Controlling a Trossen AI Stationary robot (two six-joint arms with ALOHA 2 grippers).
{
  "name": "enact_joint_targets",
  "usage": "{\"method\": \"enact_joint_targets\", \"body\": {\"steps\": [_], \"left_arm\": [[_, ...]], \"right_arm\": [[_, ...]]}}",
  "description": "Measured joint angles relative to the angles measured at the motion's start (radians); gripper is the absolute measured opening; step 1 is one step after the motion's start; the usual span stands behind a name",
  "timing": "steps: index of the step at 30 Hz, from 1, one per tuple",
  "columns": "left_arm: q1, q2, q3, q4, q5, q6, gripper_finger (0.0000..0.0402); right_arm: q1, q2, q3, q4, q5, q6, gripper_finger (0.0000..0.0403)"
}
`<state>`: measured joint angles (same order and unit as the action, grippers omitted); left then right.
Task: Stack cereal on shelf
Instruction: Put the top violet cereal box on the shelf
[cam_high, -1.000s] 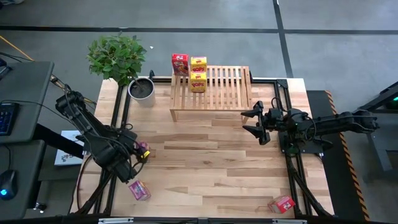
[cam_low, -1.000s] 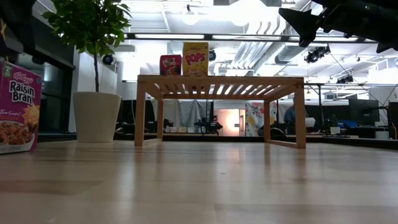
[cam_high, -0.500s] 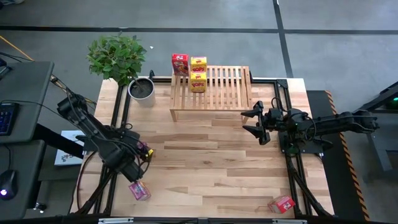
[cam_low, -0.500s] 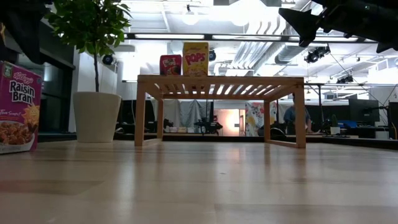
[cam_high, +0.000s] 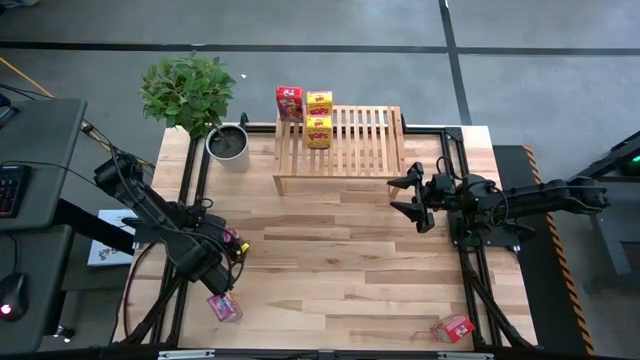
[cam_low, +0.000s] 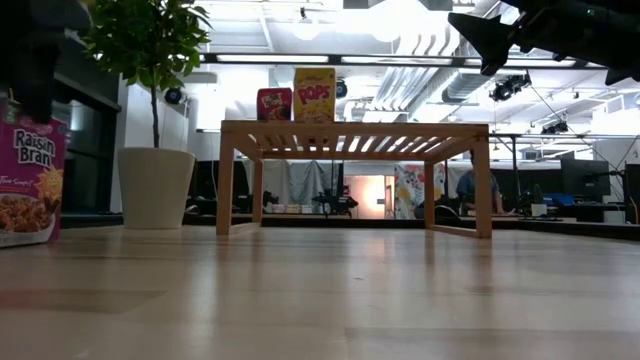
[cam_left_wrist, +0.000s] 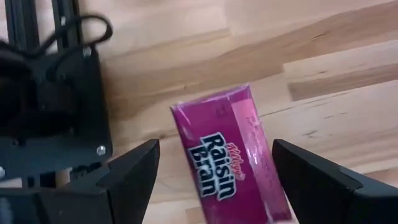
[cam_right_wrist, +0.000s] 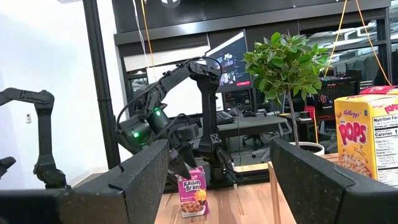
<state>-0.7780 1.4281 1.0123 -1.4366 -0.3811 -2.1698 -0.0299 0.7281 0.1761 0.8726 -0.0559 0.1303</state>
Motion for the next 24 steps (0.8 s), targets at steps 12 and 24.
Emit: {"method": "enact_joint_targets", "body": {"steps": [12,24], "left_arm": [[0.006,-0.02,-0.1,0.165,-0.021,0.025,0.0301],[0.006,-0.032,-0.086,0.145,-0.017,0.068,0.0204]], "right_arm": [[0.0,0.0,0.0,0.0,0.0,0.0,0.0272],[0.0,0.0,0.0,0.0,0.0,0.0,0.0272]]}}
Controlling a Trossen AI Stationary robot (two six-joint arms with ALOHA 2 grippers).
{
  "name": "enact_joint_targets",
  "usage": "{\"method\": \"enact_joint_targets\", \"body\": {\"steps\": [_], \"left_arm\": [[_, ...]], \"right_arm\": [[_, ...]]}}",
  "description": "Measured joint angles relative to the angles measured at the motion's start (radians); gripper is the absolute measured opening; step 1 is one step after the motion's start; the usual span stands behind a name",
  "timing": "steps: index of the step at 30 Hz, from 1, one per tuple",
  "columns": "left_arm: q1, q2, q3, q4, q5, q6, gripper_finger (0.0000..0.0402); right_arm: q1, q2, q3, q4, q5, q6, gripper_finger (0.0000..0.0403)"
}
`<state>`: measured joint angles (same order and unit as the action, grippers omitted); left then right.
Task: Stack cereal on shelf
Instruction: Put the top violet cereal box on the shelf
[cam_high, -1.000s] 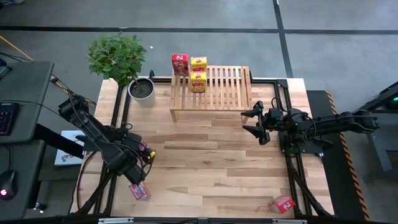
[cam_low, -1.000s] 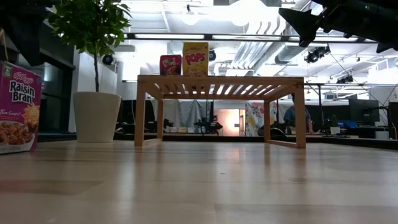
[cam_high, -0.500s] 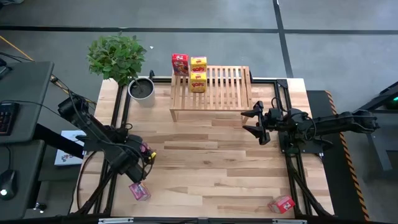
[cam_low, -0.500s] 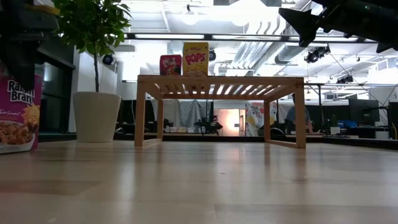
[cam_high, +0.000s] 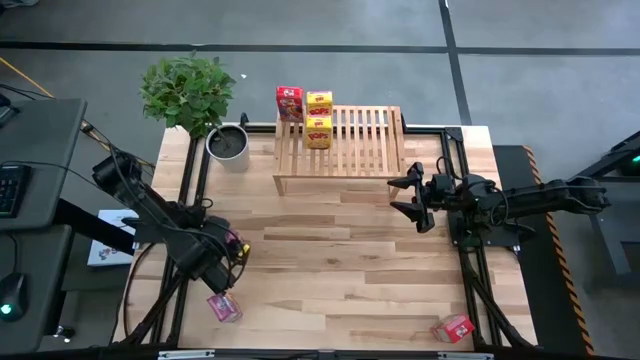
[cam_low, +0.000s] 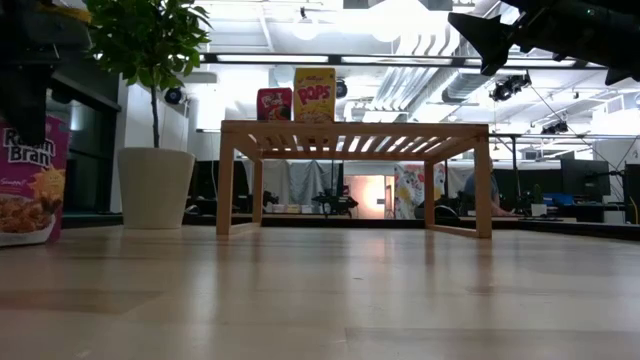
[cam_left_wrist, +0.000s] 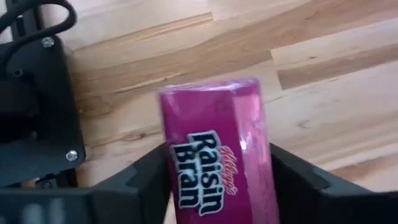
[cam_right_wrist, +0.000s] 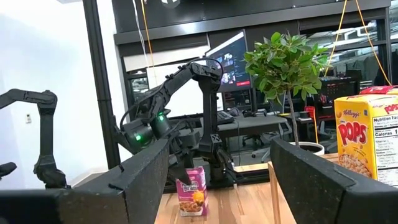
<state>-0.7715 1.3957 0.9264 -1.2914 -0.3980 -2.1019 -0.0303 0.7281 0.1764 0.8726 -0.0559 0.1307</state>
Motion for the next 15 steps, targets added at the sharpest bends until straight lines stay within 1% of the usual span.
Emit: {"method": "enact_joint_targets", "body": {"steps": [3,6,8,11,13,15], "left_arm": [[0.0,-0.029,0.031,-0.016,-0.021,0.046,0.0164],[0.0,-0.067,0.086,-0.045,-0.102,0.09,0.0138],[0.0,-0.099,0.132,-0.053,-0.215,0.155,0.0127],[0.019,-0.134,0.201,-0.046,-0.388,0.303,0.0122],[0.047,-0.149,0.247,-0.04,-0.476,0.427,0.0121],[0.086,-0.157,0.291,-0.013,-0.541,0.588,0.0122]], "right_arm": [[0.0,0.0,0.0,0.0,0.0,0.0,0.0272],[0.0,0.0,0.0,0.0,0.0,0.0,0.0272],[0.0,0.0,0.0,0.001,0.0,0.0,0.0272],[0.0,0.0,0.0,0.016,0.0,0.0,0.0272],[0.0,0.0,0.0,0.041,0.0,0.0,0.0272],[0.0,0.0,0.0,0.074,0.006,0.0,0.0272]]}}
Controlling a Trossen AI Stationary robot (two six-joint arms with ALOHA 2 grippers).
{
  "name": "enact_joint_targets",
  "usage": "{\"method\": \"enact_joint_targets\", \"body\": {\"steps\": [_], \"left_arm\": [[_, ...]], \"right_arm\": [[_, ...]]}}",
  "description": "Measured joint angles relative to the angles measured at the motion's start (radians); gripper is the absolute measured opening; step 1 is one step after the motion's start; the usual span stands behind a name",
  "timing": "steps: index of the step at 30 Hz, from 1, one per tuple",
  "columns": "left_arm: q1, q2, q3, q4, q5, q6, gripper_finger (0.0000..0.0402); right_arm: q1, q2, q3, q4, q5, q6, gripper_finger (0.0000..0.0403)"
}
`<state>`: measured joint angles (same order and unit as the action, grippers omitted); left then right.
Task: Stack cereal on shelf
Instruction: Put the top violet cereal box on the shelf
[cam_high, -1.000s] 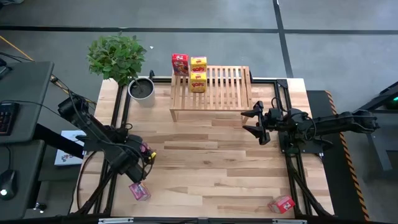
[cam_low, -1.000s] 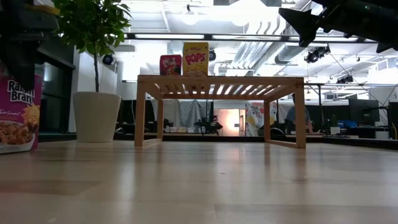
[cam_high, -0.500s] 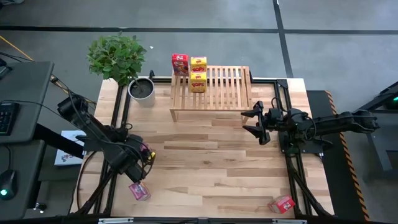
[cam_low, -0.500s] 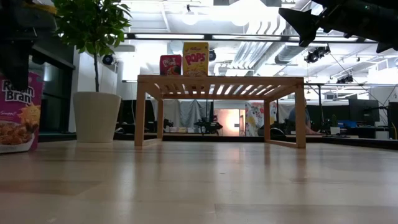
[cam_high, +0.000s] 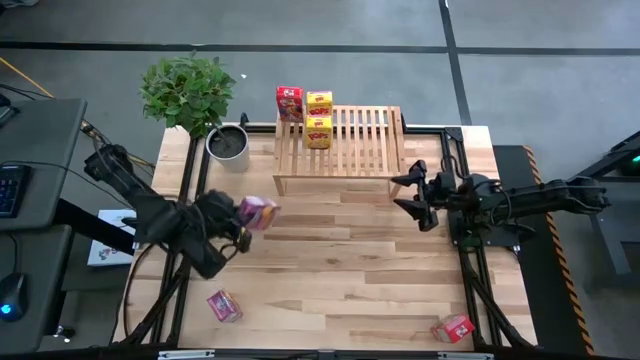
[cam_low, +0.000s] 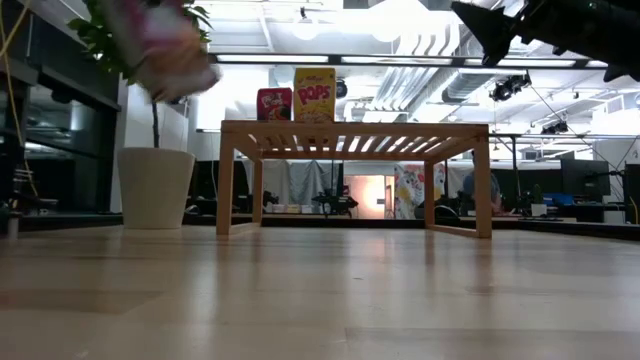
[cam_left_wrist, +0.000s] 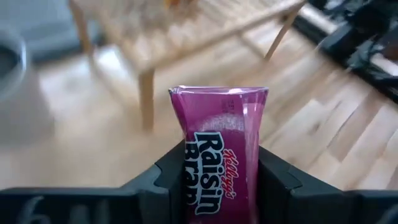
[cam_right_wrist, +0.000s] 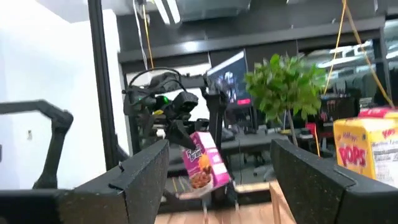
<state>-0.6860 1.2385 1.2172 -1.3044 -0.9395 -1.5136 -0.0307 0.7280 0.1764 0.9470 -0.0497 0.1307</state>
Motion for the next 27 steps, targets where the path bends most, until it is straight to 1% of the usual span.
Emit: {"method": "enact_joint_targets", "body": {"steps": [3,5,7,9,11,13,15,18,23,27], "left_arm": [[0.074,-0.011,0.046,0.115,-0.023,0.312,0.0122],[0.132,-0.019,0.053,0.252,0.031,0.556,0.0122],[0.199,-0.02,0.052,0.389,0.157,0.797,0.0122],[0.262,-0.013,0.052,0.502,0.317,1.003,0.0122],[0.317,0.008,0.053,0.609,0.464,1.162,0.0122],[0.36,0.032,0.052,0.675,0.557,1.28,0.0122],[0.397,0.049,0.052,0.746,0.592,1.359,0.0122],[0.444,0.065,0.052,0.795,0.613,1.435,0.0122],[0.499,0.074,0.052,0.835,0.716,1.468,0.0122],[0.512,0.077,0.051,0.833,0.728,1.473,0.0122]], "right_arm": [[0.0,0.0,0.0,0.024,0.014,0.001,0.0272],[0.0,0.0,0.0,0.03,0.007,0.002,0.0272],[0.0,0.011,0.0,0.029,-0.011,0.003,0.0272],[0.0,0.03,0.0,0.028,-0.054,0.004,0.0272],[0.0,0.058,0.0,0.035,-0.114,-0.003,0.0272],[0.001,0.093,0.0,0.062,-0.142,-0.005,0.0272],[0.001,0.127,0.002,0.097,-0.131,0.007,0.0272],[0.001,0.179,0.043,0.106,-0.113,0.024,0.0272],[0.034,0.286,0.136,0.106,-0.124,0.0,0.0272],[0.076,0.397,0.2,0.078,-0.117,-0.039,0.0272]]}}
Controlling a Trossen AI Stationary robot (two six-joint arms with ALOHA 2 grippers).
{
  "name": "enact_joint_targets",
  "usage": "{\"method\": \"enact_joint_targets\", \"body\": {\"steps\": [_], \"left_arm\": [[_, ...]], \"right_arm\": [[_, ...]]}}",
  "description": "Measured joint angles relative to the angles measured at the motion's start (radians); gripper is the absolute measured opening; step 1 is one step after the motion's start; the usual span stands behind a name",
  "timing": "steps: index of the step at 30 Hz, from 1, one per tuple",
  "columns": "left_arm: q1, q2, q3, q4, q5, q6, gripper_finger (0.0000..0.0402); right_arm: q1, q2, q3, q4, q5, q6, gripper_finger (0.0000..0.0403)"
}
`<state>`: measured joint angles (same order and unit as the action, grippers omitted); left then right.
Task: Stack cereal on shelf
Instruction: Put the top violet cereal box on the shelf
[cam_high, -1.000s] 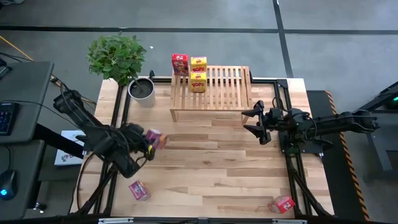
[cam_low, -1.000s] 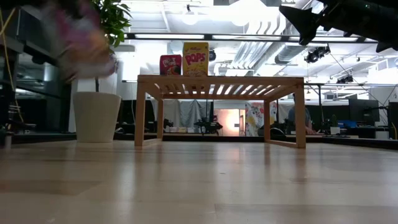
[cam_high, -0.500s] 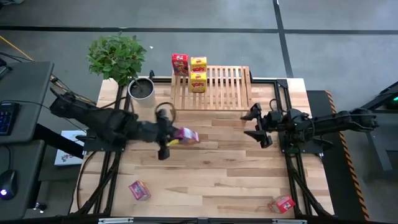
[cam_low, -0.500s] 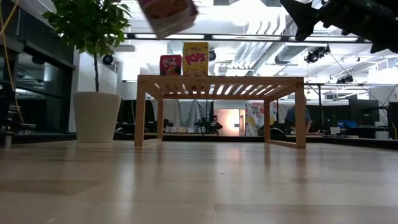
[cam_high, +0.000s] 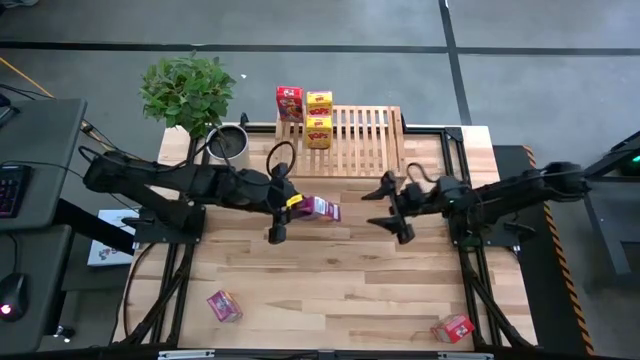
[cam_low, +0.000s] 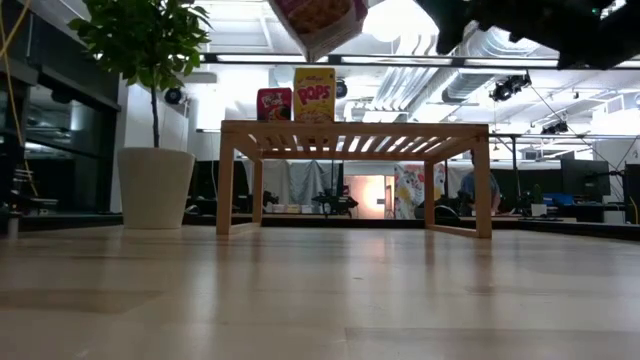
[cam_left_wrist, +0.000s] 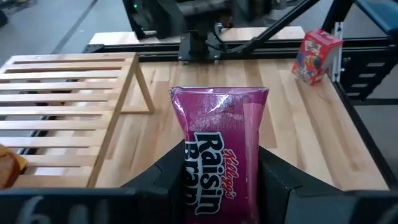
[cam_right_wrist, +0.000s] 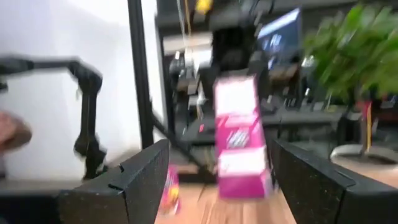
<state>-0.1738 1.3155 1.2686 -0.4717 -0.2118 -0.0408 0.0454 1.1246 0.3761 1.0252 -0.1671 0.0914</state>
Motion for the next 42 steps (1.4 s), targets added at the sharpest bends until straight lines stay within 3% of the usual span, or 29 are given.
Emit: {"method": "enact_joint_targets", "body": {"steps": [4,9,15,18,21,35,42], "left_arm": [[-0.003,0.017,-0.002,-0.015,0.012,0.015,0.0122],[-0.006,0.025,0.0,-0.01,0.105,0.053,0.0122],[0.005,0.024,0.0,-0.02,0.082,0.05,0.0122],[0.005,0.028,0.0,-0.039,0.047,0.031,0.0122],[0.001,0.037,-0.001,-0.069,-0.006,0.016,0.0122],[0.011,0.062,-0.002,0.008,-0.009,0.053,0.0122],[0.011,0.063,-0.002,0.031,-0.008,0.045,0.0137]], "right_arm": [[0.021,0.105,0.05,-0.062,-0.007,-0.032,0.0272],[0.023,0.188,0.151,-0.116,-0.002,0.002,0.0272],[0.025,0.229,0.34,-0.554,0.087,-0.071,0.0272],[0.028,0.263,0.423,-0.677,0.128,-0.073,0.0272],[0.036,0.3,0.482,-0.713,0.133,-0.073,0.0272],[0.041,0.362,0.581,-0.781,0.175,-0.135,0.0269],[0.04,0.362,0.582,-0.815,0.178,-0.14,0.0206]]}}
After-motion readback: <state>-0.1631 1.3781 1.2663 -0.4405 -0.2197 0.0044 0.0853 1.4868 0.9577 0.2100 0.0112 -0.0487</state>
